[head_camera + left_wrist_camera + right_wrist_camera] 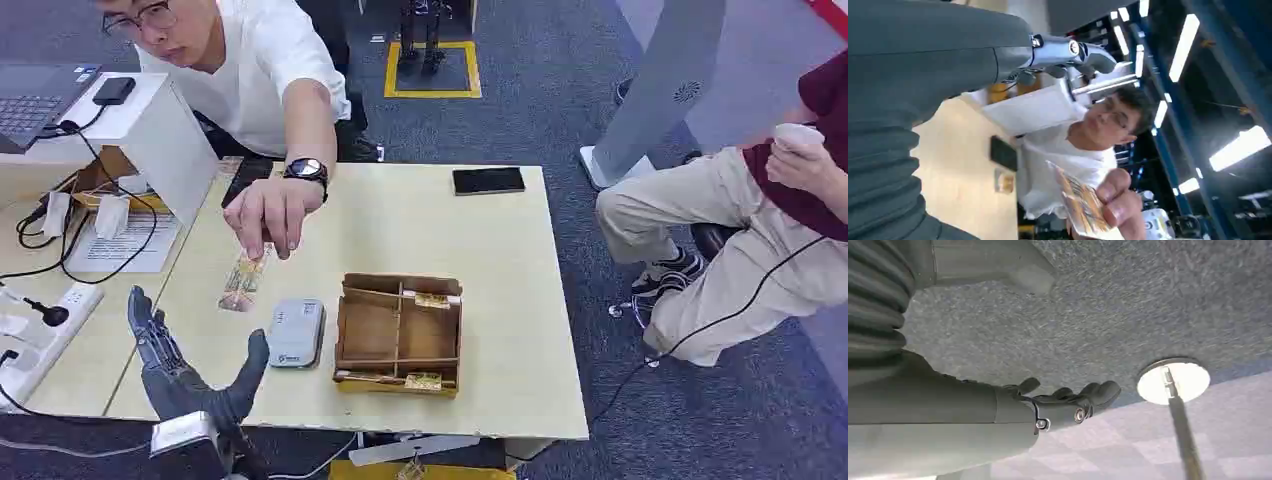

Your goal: Pass the card to the sensor for recognition and then transmit it.

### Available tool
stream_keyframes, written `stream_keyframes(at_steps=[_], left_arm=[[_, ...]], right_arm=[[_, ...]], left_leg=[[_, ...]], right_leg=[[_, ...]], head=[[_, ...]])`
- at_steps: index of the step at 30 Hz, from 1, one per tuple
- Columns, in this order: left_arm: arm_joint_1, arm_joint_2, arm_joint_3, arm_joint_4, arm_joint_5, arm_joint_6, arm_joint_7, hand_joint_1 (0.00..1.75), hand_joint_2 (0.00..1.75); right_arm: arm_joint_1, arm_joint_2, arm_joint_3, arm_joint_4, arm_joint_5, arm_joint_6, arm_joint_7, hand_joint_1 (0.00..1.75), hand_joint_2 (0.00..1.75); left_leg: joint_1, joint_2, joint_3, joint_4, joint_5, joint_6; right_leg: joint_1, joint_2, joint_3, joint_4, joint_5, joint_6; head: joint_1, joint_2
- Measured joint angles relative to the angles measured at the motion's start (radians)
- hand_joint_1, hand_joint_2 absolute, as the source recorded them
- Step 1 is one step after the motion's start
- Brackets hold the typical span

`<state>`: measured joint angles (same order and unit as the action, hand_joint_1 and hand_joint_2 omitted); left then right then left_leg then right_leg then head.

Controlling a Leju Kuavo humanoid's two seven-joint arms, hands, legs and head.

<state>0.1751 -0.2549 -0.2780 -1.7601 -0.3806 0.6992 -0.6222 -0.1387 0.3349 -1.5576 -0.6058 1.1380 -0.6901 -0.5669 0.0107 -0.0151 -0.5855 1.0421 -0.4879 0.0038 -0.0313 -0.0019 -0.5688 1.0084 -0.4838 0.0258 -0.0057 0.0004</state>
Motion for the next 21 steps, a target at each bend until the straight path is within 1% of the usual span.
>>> stream_keyframes(at_steps=[2, 3, 6, 11, 16, 19, 21], left_arm=[[-0.008, -0.014, 0.028, 0.008, -0.088, 0.000, -0.013, 0.00, 1.75], [-0.008, -0.019, 0.043, 0.011, -0.110, 0.000, -0.017, 0.00, 1.75], [-0.008, -0.022, 0.065, 0.020, -0.125, 0.000, -0.019, 0.00, 1.75], [-0.020, -0.029, 0.126, 0.038, -0.208, 0.000, -0.038, 0.00, 1.75], [-0.112, -0.030, 0.248, 0.059, -0.333, 0.000, -0.061, 0.00, 1.75], [-0.159, -0.031, 0.312, 0.076, -0.366, 0.000, -0.069, 0.00, 1.75], [-0.179, -0.030, 0.338, 0.082, -0.392, 0.000, -0.070, 0.00, 1.75]], right_arm=[[-0.001, 0.000, 0.000, 0.005, 0.016, 0.000, -0.006, 0.00, 1.75], [-0.001, 0.000, 0.000, 0.008, 0.019, 0.000, -0.008, 0.00, 1.75], [-0.002, 0.000, 0.000, 0.010, 0.026, 0.000, -0.009, 0.00, 1.75], [-0.005, -0.003, 0.000, 0.023, 0.050, 0.000, -0.011, 0.00, 1.75], [-0.014, -0.007, 0.000, 0.040, 0.090, 0.000, -0.026, 0.00, 1.75], [-0.018, -0.007, 0.000, 0.042, 0.098, 0.000, -0.026, 0.00, 1.75], [-0.020, -0.006, 0.000, 0.043, 0.105, 0.000, -0.026, 0.00, 1.75]], left_leg=[[0.000, 0.000, 0.001, 0.000, 0.000, 0.000], [0.000, 0.001, 0.001, 0.000, 0.000, 0.000], [0.000, 0.000, 0.001, 0.000, 0.000, 0.000], [0.000, 0.001, 0.001, 0.000, 0.000, 0.000], [0.000, 0.001, 0.001, 0.000, 0.001, 0.000], [0.000, 0.001, 0.001, 0.000, 0.001, -0.001], [0.000, 0.001, 0.001, 0.000, 0.001, -0.001]], right_leg=[[0.000, 0.001, 0.000, 0.000, 0.000, 0.000], [0.000, 0.001, 0.000, 0.000, 0.000, 0.000], [0.000, 0.000, 0.000, 0.000, 0.000, 0.000], [0.000, 0.001, 0.000, 0.000, 0.000, 0.000], [0.000, 0.001, 0.000, 0.000, 0.001, -0.001], [0.000, 0.001, 0.000, 0.000, 0.001, 0.000], [0.000, 0.001, 0.000, 0.000, 0.001, 0.000]], head=[[0.000, 0.000], [0.000, 0.000], [0.000, 0.000], [-0.001, 0.000], [0.000, 0.000], [0.000, 0.000], [0.000, 0.000]])
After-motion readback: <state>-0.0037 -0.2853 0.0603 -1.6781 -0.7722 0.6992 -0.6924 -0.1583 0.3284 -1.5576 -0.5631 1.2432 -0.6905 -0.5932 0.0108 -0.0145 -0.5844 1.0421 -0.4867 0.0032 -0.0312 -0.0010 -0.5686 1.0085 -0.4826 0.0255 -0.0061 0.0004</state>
